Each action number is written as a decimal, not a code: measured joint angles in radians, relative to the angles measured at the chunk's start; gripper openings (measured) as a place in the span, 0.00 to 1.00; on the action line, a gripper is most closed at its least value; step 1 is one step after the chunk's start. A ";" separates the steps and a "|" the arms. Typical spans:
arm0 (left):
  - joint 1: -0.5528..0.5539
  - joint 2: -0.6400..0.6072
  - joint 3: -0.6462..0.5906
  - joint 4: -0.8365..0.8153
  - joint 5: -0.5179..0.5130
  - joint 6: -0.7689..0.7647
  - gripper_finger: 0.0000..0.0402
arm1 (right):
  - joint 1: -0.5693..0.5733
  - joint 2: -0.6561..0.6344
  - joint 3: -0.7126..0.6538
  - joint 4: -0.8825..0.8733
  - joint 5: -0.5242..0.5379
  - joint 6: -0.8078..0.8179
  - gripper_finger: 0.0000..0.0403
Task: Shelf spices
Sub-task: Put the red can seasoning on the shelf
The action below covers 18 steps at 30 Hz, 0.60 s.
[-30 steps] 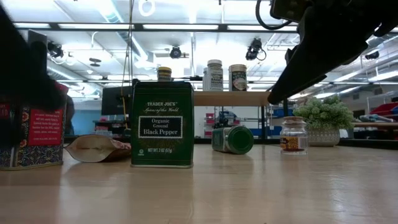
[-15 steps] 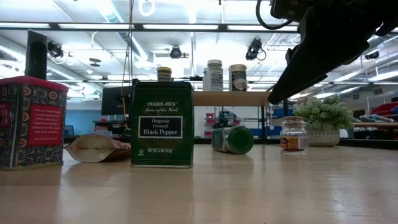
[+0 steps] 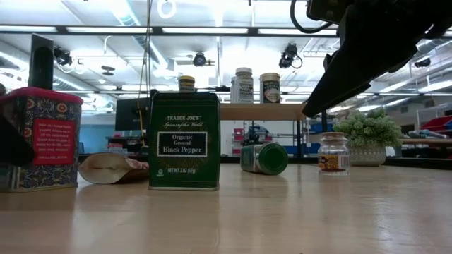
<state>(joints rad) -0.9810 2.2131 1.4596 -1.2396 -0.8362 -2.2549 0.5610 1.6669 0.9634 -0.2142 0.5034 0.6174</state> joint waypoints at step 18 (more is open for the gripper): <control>0.025 0.000 -0.057 -0.137 -0.013 0.008 0.97 | 0.000 0.000 0.000 0.003 0.000 0.000 0.58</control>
<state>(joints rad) -0.9558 2.2131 1.4021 -1.3771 -0.8490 -2.2469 0.5610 1.6669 0.9634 -0.2108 0.5034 0.6174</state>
